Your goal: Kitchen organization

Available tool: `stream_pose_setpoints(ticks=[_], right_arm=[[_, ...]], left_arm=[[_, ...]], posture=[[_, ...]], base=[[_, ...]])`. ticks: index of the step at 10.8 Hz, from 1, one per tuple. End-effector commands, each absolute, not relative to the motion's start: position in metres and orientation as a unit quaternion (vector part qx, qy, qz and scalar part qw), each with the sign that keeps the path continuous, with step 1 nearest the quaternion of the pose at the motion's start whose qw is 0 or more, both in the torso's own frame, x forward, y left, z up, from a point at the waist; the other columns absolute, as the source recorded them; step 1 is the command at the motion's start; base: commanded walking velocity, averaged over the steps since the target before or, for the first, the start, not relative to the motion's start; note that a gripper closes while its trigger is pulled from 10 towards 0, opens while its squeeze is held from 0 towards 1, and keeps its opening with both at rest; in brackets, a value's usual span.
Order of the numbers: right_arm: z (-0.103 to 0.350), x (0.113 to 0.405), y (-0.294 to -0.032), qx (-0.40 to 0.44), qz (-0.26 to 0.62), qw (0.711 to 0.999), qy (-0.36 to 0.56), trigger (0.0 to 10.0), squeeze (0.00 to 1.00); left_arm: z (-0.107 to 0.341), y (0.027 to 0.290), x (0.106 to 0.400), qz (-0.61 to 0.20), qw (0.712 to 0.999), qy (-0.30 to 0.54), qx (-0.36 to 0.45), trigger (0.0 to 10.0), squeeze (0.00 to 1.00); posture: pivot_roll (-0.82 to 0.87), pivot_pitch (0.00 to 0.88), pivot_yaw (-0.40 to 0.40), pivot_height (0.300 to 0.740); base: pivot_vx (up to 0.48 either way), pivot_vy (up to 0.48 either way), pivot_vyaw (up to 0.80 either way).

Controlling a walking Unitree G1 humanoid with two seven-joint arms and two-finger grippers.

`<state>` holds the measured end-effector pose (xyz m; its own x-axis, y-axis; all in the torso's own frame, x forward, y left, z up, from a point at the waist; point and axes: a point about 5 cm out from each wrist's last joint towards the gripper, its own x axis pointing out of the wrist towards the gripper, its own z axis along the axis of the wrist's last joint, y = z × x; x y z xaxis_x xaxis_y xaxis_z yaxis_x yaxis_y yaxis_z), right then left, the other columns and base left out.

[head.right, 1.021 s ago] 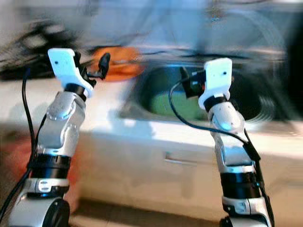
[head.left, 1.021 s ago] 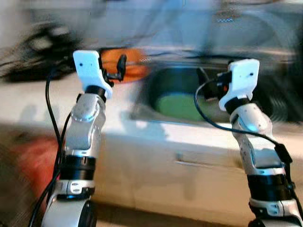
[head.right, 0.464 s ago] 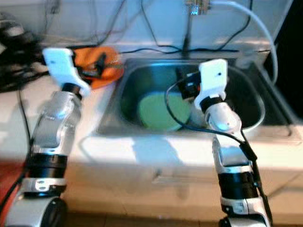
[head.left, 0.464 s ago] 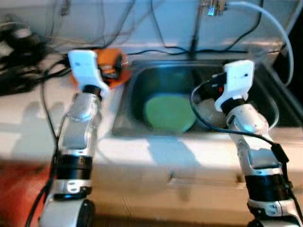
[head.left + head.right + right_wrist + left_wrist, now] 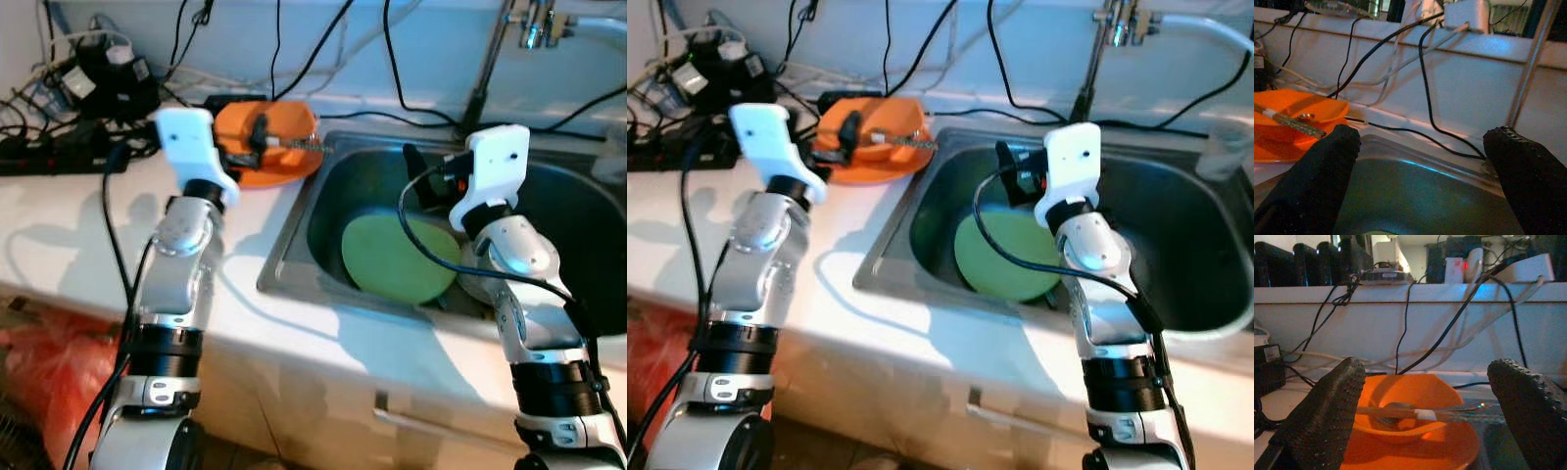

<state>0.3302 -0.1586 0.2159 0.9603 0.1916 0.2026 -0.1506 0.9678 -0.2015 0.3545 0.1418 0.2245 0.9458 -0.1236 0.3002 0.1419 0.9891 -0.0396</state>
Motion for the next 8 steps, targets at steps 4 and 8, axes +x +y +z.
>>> stream_pose_setpoints(ticks=[4,8], right_arm=[[0.218,0.329,-0.159,-0.089,0.085,0.986,-0.113,10.0,0.61],[0.211,0.329,-0.152,-0.073,0.109,0.988,-0.080,10.0,0.55]], left_arm=[[0.226,0.144,0.356,-0.059,0.987,-0.144,-0.029,10.0,0.00],[0.209,0.154,0.362,-0.034,0.995,-0.088,-0.024,10.0,0.00]], posture=[[-0.08,0.000,0.064,0.740],[-0.08,0.000,0.063,0.740]], base=[[0.000,0.000,0.00],[0.000,0.000,0.00]])
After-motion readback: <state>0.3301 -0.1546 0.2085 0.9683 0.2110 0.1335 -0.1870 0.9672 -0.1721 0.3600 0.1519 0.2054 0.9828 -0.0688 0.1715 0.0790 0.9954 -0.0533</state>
